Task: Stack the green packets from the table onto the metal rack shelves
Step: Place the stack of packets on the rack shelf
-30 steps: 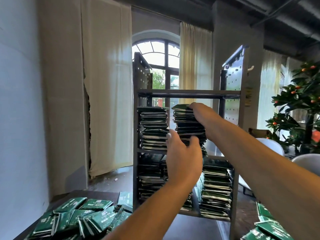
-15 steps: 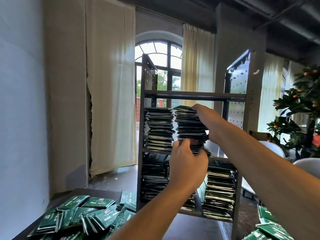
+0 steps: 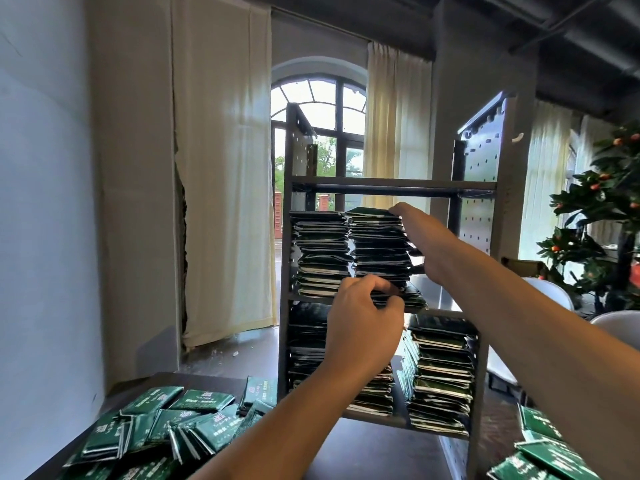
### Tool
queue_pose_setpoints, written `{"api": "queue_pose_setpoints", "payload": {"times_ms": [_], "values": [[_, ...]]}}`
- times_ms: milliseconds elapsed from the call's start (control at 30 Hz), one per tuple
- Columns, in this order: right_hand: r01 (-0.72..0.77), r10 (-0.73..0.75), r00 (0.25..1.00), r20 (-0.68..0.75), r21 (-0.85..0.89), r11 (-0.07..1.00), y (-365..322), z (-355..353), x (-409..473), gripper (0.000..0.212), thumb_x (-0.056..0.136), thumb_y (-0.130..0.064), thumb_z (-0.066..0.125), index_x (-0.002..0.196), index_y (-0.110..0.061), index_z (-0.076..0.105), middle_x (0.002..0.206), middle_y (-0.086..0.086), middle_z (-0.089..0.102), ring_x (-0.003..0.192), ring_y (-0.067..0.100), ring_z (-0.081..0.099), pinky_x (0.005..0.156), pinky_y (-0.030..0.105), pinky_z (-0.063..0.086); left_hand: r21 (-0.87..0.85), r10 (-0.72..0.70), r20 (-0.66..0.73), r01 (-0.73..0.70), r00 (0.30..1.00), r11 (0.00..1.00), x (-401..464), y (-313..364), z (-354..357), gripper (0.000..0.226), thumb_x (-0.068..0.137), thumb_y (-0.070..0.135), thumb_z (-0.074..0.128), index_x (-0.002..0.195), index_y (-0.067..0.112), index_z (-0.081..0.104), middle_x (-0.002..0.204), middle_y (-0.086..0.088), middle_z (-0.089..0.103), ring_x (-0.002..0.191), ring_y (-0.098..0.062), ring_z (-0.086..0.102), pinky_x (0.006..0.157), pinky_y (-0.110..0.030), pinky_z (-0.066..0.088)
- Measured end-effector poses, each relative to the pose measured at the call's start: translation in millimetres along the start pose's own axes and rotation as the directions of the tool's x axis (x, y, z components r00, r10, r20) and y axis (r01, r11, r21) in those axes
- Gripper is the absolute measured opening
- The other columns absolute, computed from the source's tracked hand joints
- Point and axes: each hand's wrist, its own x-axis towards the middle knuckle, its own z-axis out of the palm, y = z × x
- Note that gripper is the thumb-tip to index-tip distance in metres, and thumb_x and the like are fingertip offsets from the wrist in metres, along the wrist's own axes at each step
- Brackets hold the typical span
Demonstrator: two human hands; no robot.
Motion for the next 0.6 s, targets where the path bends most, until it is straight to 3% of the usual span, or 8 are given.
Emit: {"api": "queue_pose_setpoints", "payload": {"times_ms": [133, 333, 367, 400, 433, 467, 533, 600], "values": [[0.009, -0.009, 1.000, -0.008, 0.038, 0.999, -1, -1, -7, 0.031, 0.104, -0.037, 0.043, 0.078, -0.020, 0.045, 0.079, -0.001, 0.045, 0.069, 0.013, 0.041, 0.067, 0.031, 0.035, 0.015, 0.007, -0.030, -0.007, 1.000, 1.000, 2, -7, -4, 0.012, 0.094, 0.023, 0.059, 0.096, 0.033, 0.066, 0.109, 0.015, 0.055, 0.084, 0.006, 0.055, 0.071, -0.005, 0.035], [0.015, -0.012, 0.998, -0.065, 0.047, 0.999, 2, -5, -11, 0.023, 0.105, -0.033, 0.042, 0.097, -0.013, 0.048, 0.084, 0.000, 0.045, 0.075, 0.011, 0.042, 0.087, 0.038, 0.036, 0.030, 0.019, -0.072, -0.017, 0.997, 0.999, 4, -16, -15, 0.015, 0.094, 0.021, 0.059, 0.090, 0.034, 0.067, 0.102, 0.010, 0.062, 0.083, 0.000, 0.058, 0.067, -0.006, 0.038], [0.023, -0.019, 0.996, -0.083, 0.054, 0.998, 5, -5, -13, 0.019, 0.105, -0.031, 0.041, 0.109, -0.014, 0.048, 0.090, -0.001, 0.049, 0.080, 0.013, 0.047, 0.091, 0.039, 0.037, 0.035, 0.021, -0.081, -0.018, 0.997, 0.999, 4, -17, -17, 0.015, 0.094, 0.021, 0.059, 0.090, 0.034, 0.067, 0.102, 0.010, 0.063, 0.084, -0.001, 0.059, 0.069, -0.009, 0.039], [0.038, -0.030, 0.994, -0.105, 0.070, 0.997, 9, -6, -14, 0.023, 0.105, -0.029, 0.041, 0.122, -0.016, 0.049, 0.112, 0.000, 0.054, 0.118, 0.010, 0.026, 0.093, 0.039, 0.037, 0.037, 0.020, -0.091, -0.017, 0.996, 0.999, 3, -17, -20, 0.015, 0.094, 0.022, 0.060, 0.090, 0.033, 0.068, 0.101, 0.010, 0.065, 0.085, -0.002, 0.060, 0.071, -0.012, 0.042], [0.065, -0.054, 0.989, -0.136, 0.080, 0.995, 12, -5, -17, 0.030, 0.105, -0.027, 0.041, 0.132, -0.016, 0.049, 0.100, 0.001, 0.054, 0.084, 0.014, 0.025, 0.092, 0.038, 0.037, 0.035, 0.022, -0.100, -0.019, 0.995, 0.999, 2, -17, -22, 0.014, 0.093, 0.022, 0.060, 0.091, 0.033, 0.069, 0.100, 0.011, 0.066, 0.083, -0.002, 0.061, 0.071, -0.015, 0.043], [0.101, -0.086, 0.983, -0.164, 0.088, 0.991, 17, -5, -20, 0.036, 0.105, -0.026, 0.042, 0.139, -0.016, 0.048, 0.095, -0.004, 0.042, 0.087, 0.016, 0.035, 0.089, 0.034, 0.039, 0.036, 0.023, -0.106, -0.019, 0.994, 0.999, -1, -16, -25, 0.014, 0.093, 0.022, 0.060, 0.091, 0.032, 0.070, 0.097, 0.012, 0.067, 0.079, -0.002, 0.061, 0.068, -0.017, 0.043], [0.169, -0.142, 0.963, -0.227, 0.101, 0.980, 25, -4, -33, 0.037, 0.104, -0.025, 0.046, 0.140, -0.019, 0.050, 0.096, -0.009, 0.055, 0.079, 0.009, 0.049, 0.072, 0.024, 0.043, 0.043, 0.018, -0.114, -0.013, 0.993, 0.999, -6, -14, -33, 0.013, 0.094, 0.022, 0.061, 0.092, 0.030, 0.071, 0.091, 0.013, 0.069, 0.072, -0.002, 0.060, 0.063, -0.018, 0.041], [0.215, -0.185, 0.943, -0.276, 0.083, 0.973, 35, -1, -51, 0.030, 0.103, -0.023, 0.049, 0.132, -0.020, 0.055, 0.083, -0.013, 0.050, 0.067, 0.002, 0.045, 0.065, 0.025, 0.045, 0.050, 0.004, -0.136, 0.003, 0.991, 0.999, -14, -14, -43, 0.012, 0.093, 0.023, 0.062, 0.091, 0.028, 0.072, 0.086, 0.015, 0.070, 0.076, -0.001, 0.062, 0.064, -0.018, 0.042]]}}
